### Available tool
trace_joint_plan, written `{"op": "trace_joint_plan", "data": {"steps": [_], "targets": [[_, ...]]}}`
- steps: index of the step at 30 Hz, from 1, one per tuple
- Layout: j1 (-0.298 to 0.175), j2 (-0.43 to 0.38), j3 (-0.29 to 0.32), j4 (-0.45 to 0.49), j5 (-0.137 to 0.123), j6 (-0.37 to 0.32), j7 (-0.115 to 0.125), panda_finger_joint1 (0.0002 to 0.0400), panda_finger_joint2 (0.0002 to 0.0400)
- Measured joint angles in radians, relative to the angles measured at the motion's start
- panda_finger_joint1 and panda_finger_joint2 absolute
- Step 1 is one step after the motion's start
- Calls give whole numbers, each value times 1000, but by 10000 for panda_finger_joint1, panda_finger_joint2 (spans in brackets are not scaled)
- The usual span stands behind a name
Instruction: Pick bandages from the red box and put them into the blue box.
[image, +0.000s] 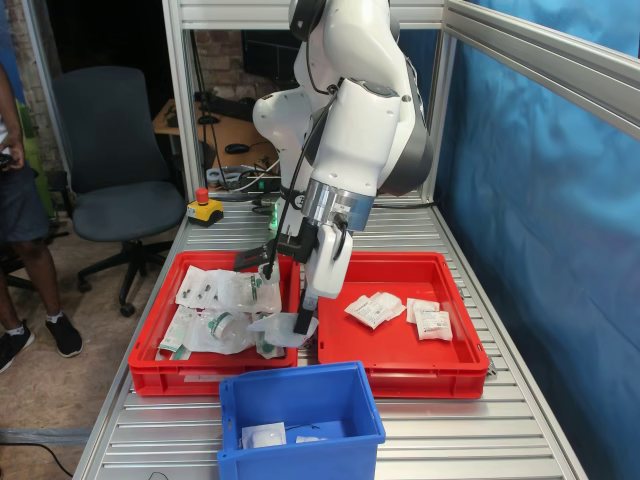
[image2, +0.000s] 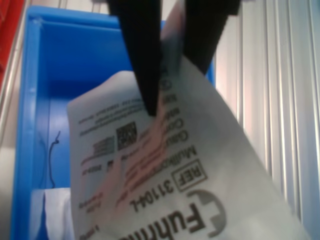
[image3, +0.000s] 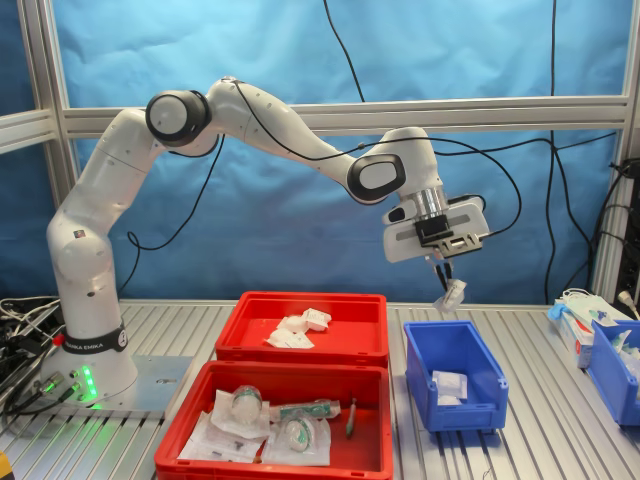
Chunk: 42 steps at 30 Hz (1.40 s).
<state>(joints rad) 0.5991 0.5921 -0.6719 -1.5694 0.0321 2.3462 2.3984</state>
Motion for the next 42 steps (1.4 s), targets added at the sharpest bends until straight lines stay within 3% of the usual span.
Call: {"op": "trace_joint_plan", "data": {"steps": [39, 40, 42], "targets": [[0, 2, 0, 16, 2, 27, 0, 28, 28], [0, 2, 0, 16, 2, 27, 0, 87, 87], [0, 2, 0, 16, 2, 27, 0, 87, 87]]}}
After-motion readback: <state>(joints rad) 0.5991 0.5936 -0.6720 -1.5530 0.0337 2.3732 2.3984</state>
